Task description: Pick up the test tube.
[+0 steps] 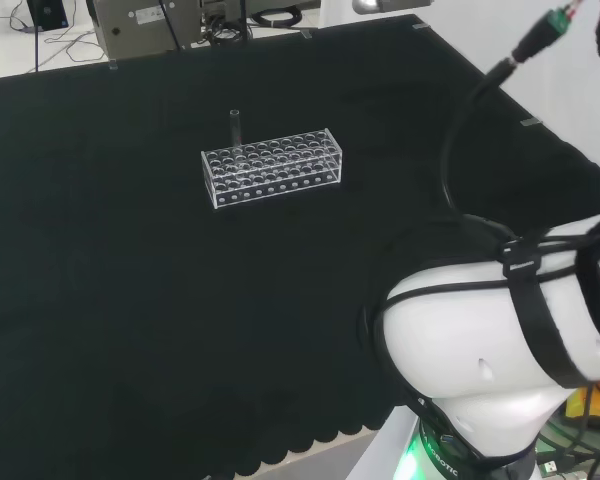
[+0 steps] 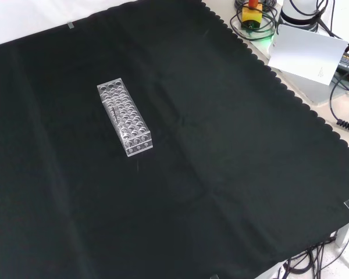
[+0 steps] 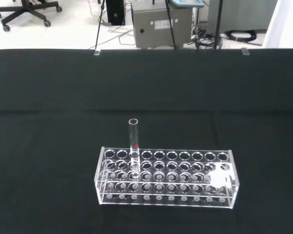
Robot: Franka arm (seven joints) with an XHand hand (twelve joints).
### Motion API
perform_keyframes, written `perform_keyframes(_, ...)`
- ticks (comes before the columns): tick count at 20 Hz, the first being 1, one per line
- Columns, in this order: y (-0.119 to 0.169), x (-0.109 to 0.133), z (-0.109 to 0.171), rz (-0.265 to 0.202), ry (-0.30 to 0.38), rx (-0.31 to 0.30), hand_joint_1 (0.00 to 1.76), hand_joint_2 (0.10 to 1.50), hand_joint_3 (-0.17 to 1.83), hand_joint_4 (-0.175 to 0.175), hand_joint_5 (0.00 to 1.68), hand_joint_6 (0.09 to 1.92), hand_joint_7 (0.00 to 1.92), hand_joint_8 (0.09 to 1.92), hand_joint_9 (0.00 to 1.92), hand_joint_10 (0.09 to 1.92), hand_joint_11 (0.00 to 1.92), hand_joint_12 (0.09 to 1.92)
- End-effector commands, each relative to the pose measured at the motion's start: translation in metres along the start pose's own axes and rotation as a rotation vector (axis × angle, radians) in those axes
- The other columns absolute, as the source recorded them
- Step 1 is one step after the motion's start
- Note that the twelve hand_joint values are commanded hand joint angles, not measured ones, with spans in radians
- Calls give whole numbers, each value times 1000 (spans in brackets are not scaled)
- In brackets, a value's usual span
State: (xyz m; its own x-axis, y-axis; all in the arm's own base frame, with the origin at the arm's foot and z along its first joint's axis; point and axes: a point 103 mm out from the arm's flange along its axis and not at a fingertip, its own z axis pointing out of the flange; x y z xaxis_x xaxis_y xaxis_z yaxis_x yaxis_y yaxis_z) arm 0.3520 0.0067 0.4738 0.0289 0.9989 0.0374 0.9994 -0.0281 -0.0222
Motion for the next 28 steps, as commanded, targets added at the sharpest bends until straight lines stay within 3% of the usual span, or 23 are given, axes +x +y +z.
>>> perform_keyframes(1, 67, 3, 31, -20, 54, 73, 782, 1026, -133, -98, 288, 87, 172, 894, 166, 988, 57, 1608)
perform_keyframes(8, 113, 8, 53, -37, 26, 116, 797, 1042, -160, -103, 305, 87, 191, 903, 199, 965, 76, 1594)
perform_keyframes(16, 163, 11, 90, -43, 16, 218, 804, 1052, -175, -105, 311, 87, 196, 904, 207, 961, 79, 1593)
perform_keyframes(28, 212, 17, 137, -56, 9, 305, 837, 1057, -175, -123, 380, 105, 341, 922, 353, 935, 167, 1562)
